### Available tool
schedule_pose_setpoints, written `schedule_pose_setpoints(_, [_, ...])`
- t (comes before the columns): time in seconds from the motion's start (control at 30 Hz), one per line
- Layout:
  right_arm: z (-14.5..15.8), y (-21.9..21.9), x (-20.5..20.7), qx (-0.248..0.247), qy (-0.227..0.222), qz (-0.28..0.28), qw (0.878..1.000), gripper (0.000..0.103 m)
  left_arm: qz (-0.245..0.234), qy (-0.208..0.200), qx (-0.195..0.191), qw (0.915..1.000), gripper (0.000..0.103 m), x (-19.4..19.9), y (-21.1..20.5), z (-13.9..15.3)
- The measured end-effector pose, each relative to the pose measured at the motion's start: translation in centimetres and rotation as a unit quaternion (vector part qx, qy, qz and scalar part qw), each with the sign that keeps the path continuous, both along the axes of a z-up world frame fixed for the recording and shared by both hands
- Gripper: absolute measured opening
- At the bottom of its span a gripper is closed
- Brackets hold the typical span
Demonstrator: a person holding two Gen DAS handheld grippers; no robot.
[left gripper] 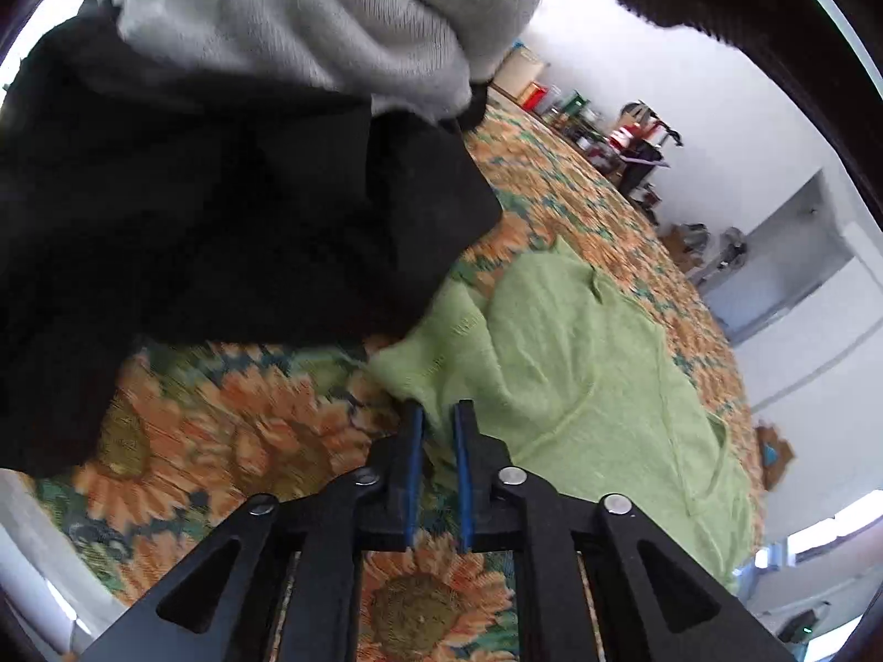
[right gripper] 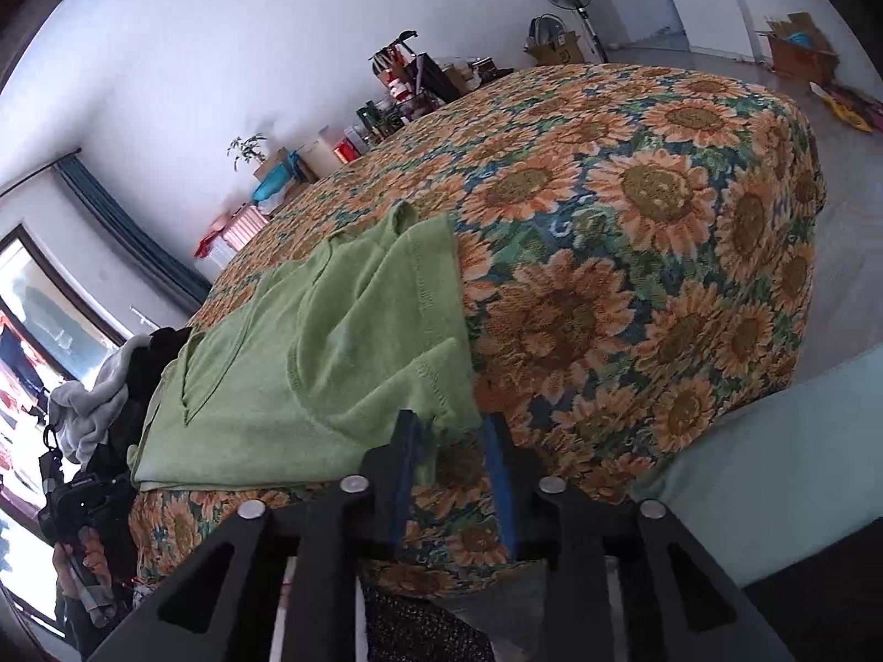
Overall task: Fold clothes
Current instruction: 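Lower the folded green shirt onto the bedspread and open both grippers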
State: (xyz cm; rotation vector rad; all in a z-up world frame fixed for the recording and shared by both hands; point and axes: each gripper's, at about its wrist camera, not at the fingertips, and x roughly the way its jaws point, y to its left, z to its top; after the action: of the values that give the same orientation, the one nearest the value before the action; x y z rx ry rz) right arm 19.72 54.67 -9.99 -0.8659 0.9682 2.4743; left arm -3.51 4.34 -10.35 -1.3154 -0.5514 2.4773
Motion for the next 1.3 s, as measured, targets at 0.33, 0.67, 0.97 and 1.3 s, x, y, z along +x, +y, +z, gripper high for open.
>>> schedule_pose_setpoints(0.33, [5.3, 1.3, -3.6, 0.059, 0.053, 0.018, 0.997, 0.037, -0.069, 0.104, 0.001, 0.9922, 0.058, 1.3, 5.1, 4.7])
schedule_pose_setpoints(0.67, [3.7, 1.2, -11.3, 0.087, -0.008, 0.108, 0.990, 0.048, -0.118, 0.062, -0.027, 0.9906, 0.058, -1.3, 11.2, 3.1])
schedule_pose_setpoints(0.97, [2.9, 3.7, -8.3, 0.064, 0.006, 0.079, 0.995, 0.044, -0.122, 0.034, -0.040, 0.9912, 0.058, -2.5, 12.4, 1.3])
schedule_pose_setpoints(1.3, [2.4, 5.2, -6.8, 0.017, 0.017, 0.060, 0.998, 0.043, -0.130, 0.031, -0.035, 0.9904, 0.061, -2.6, 12.2, 1.0])
